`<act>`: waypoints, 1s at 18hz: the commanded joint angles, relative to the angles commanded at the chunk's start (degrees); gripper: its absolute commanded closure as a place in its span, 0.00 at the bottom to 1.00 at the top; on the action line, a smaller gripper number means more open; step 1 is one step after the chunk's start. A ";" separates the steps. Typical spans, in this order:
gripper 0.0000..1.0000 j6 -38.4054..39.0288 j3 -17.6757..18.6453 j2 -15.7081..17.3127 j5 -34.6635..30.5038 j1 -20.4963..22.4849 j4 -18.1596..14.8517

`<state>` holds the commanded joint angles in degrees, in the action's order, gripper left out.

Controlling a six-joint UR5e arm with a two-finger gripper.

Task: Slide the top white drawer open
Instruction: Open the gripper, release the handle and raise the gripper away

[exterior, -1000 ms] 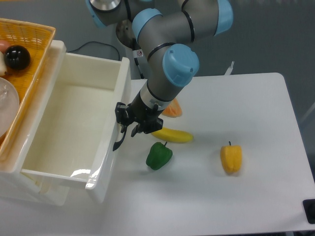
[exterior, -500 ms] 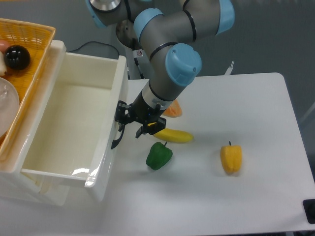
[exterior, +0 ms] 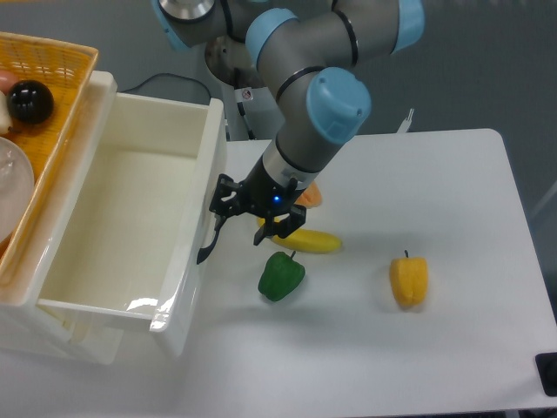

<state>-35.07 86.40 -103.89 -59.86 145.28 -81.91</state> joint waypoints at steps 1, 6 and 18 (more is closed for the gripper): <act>0.00 0.00 -0.18 0.00 0.35 0.70 0.44; 0.00 -5.33 0.17 0.09 0.45 3.87 9.30; 0.00 -38.64 1.49 -1.31 -19.99 8.97 9.67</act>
<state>-73.71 87.89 -105.20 -79.85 154.25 -72.25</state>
